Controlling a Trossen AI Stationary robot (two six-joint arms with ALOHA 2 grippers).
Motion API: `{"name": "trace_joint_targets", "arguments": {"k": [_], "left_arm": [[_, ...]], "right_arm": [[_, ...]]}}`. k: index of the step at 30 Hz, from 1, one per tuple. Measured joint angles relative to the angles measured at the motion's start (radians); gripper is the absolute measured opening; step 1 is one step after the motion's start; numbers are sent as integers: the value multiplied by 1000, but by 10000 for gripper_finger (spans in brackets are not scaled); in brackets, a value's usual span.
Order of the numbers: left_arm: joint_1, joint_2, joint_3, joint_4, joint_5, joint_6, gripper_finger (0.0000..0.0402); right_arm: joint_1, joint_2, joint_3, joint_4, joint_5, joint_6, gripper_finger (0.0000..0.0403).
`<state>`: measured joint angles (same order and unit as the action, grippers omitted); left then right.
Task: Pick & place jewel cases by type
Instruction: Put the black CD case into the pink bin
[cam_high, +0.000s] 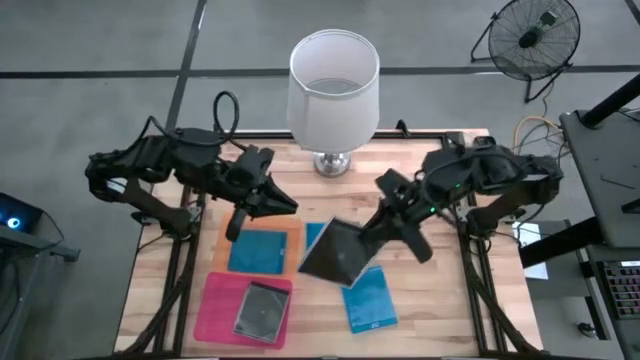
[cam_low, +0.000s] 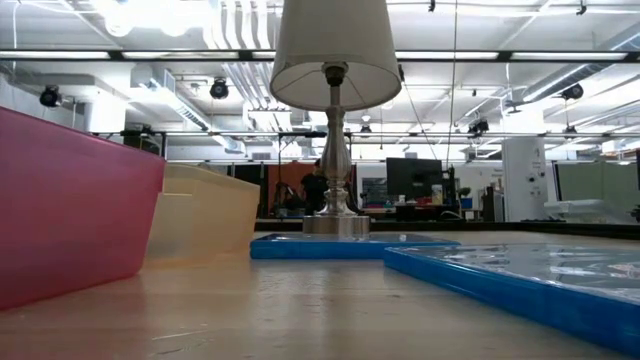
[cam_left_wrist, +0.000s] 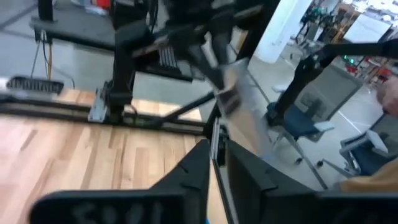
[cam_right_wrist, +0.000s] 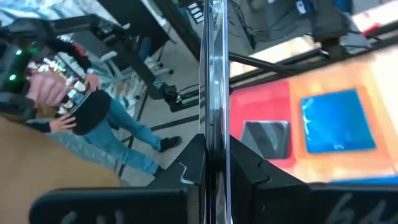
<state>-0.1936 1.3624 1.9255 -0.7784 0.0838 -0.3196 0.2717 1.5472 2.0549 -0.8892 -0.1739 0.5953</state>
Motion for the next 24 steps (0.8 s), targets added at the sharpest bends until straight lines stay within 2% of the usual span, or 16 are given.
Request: {"name": "trace_joint_targets", "arguments": {"k": [5,10,13,16,24], "left_arm": [[-19,-6,-1,-105,11,-27,108],[-54,-6,-8,-97,12,-39,187],[-66,-6,-17,-104,13,-67,219],[-71,2,-19,-109,11,-131,231],[-74,28,-68,-114,11,-216,234]], "right_arm": [[15,109,147,-56,0,-22,25],[14,197,253,-168,20,-34,25],[14,236,291,-210,20,-37,25],[14,258,297,-214,20,-36,25],[14,286,297,-213,21,-38,25]]}}
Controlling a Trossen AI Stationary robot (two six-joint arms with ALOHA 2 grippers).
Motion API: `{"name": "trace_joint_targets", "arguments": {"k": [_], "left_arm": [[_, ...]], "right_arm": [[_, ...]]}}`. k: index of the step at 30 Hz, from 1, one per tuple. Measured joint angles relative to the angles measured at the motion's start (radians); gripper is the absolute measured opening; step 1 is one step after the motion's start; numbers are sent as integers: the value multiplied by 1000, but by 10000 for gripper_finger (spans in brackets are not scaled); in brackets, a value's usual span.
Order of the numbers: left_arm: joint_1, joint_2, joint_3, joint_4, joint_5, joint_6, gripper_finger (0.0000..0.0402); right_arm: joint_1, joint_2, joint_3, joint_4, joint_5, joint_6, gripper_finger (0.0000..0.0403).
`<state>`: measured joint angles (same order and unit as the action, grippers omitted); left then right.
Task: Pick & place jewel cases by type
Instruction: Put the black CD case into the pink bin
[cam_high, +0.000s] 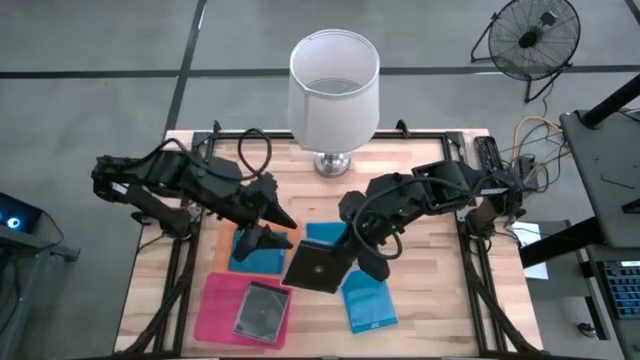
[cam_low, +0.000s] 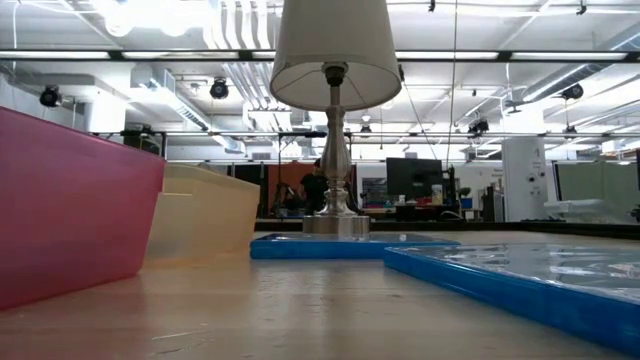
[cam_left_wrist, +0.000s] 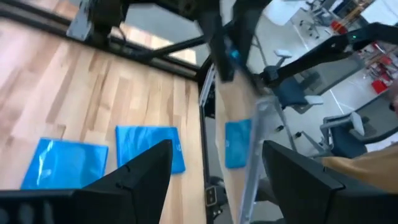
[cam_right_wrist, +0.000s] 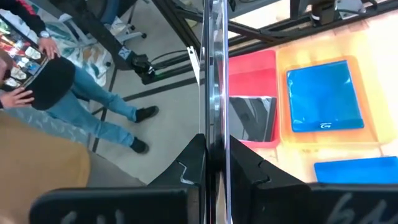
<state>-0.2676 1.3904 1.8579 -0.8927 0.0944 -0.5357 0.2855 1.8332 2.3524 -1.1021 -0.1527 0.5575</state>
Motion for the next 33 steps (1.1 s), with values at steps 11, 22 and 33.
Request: {"name": "trace_joint_targets", "arguments": {"k": [11,22,33], "left_arm": [[-61,-3,-125,109,27,-49,234],[-90,-1,-165,145,-139,-125,233],[-95,1,-165,137,-201,-128,233]], "right_arm": [[-1,-14,0,-4,35,-12,25],[0,-11,0,11,57,6,24],[-3,-10,0,15,56,11,24]]}}
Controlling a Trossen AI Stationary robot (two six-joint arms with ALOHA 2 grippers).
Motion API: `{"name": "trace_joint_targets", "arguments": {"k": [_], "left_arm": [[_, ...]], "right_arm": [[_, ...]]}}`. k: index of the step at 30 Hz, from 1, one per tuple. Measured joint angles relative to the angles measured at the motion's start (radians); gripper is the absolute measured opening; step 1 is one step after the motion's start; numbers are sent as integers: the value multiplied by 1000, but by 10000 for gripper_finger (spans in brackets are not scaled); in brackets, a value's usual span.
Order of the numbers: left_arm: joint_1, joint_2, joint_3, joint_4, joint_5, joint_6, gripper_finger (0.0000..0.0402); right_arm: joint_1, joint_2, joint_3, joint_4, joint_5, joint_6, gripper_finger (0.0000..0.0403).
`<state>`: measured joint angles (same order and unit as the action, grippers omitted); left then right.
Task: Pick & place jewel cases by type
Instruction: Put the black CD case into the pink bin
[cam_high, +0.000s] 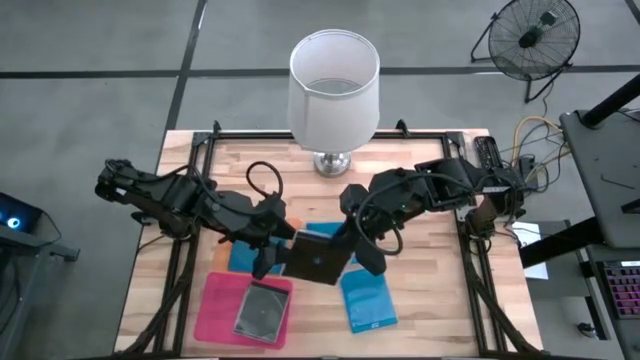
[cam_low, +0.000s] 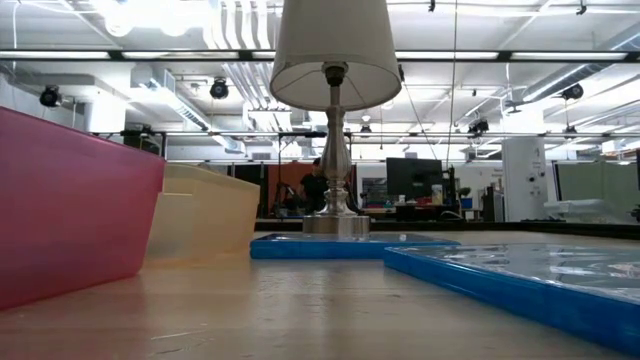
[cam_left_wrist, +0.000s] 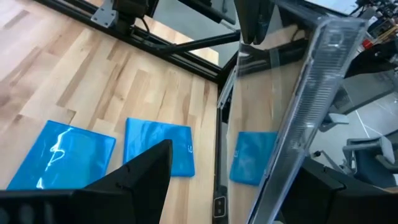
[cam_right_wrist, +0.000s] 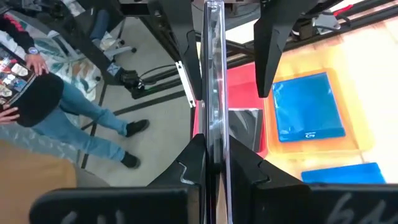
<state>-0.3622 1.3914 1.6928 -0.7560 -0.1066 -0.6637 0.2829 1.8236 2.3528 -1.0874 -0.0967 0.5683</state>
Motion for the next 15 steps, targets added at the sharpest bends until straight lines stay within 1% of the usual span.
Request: {"name": "trace_joint_targets", "arguments": {"k": [3,6,15], "left_arm": [[-1,0,0,0,0,0,227],[-1,0,0,1,1,0,205],[-18,-1,1,2,0,39,102]], "right_arm": [[0,0,0,0,-1,0,24],[0,0,0,-4,0,-7,24],[0,0,0,-9,-1,-10,24]]}}
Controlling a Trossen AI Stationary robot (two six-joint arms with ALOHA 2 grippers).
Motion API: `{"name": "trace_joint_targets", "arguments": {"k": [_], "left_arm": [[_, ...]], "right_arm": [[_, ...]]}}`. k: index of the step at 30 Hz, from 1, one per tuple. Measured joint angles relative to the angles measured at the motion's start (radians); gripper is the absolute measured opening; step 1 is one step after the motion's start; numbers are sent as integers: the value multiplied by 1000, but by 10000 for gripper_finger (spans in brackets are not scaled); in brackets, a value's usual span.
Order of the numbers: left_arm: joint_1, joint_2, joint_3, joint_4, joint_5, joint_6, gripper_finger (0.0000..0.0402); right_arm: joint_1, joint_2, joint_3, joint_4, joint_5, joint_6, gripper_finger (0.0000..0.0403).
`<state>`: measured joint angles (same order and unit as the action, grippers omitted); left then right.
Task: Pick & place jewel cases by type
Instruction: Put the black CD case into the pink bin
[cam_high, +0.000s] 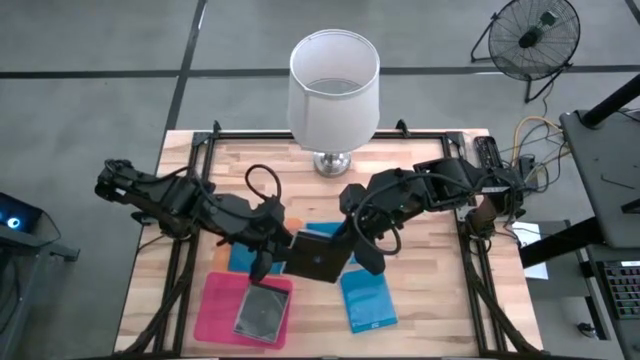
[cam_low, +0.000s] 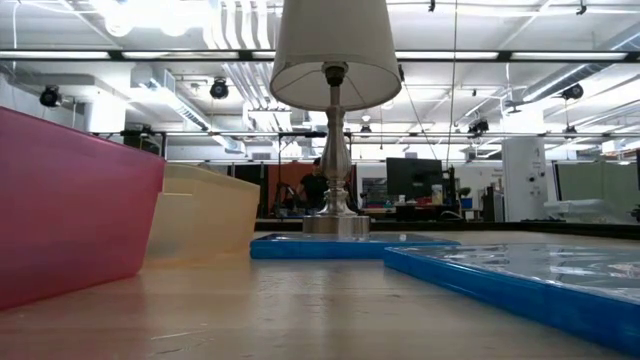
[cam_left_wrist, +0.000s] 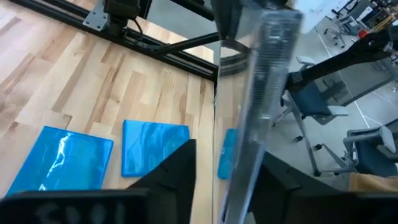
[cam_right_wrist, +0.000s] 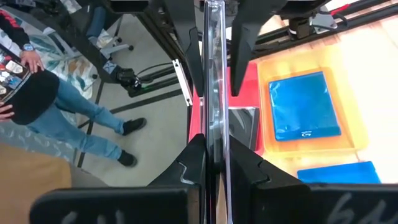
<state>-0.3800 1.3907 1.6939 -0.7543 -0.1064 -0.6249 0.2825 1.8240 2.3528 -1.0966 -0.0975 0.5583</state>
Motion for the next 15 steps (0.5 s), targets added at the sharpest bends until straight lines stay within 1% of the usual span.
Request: {"name": "trace_joint_targets", "arguments": {"k": [4,11,15], "left_arm": [[-6,0,0,-4,0,14,79],[-12,-1,0,-9,1,26,71],[-16,-2,0,-9,1,26,56]], "right_arm": [[0,0,0,-2,0,-1,24],[1,0,0,-2,-4,3,24],[1,0,0,-2,-6,4,24]]}}
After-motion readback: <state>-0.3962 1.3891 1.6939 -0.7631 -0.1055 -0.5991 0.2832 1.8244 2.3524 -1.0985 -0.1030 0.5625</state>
